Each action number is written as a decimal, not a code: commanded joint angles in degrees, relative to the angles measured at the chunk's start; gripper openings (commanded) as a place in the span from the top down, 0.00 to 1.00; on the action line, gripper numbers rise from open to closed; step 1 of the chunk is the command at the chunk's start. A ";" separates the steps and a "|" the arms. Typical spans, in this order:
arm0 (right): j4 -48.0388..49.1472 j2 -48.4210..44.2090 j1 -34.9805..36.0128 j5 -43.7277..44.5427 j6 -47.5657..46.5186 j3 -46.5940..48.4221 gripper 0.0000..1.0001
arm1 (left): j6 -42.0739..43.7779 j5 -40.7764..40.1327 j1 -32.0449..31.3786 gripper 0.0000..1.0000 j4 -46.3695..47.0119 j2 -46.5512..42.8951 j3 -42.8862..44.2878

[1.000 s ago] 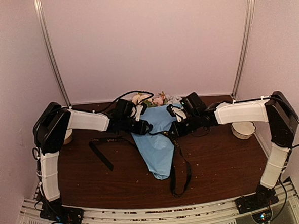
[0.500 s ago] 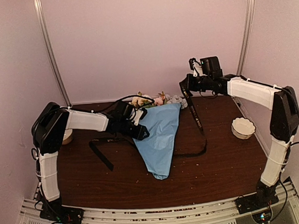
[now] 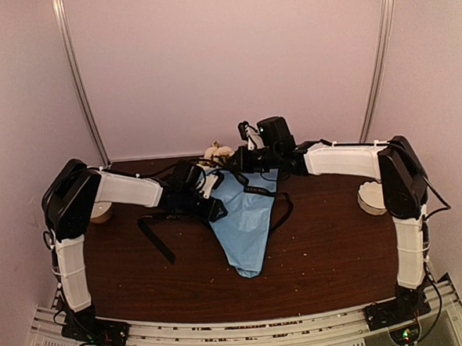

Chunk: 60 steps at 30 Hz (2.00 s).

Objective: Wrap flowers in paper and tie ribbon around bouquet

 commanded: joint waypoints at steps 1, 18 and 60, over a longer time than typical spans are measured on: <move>0.19 3.31 0.93 -2.21 3.90 -3.74 1.00 | 0.43 1.22 0.51 0.52 3.86 -4.53 -2.00; -9.00 11.97 2.66 -5.41 3.32 2.60 1.00 | -11.68 -11.22 22.03 0.18 -12.32 -22.93 -17.50; 3.17 3.71 3.06 -10.14 8.83 -2.60 0.73 | 12.93 6.65 0.91 1.00 -7.03 -26.46 -0.57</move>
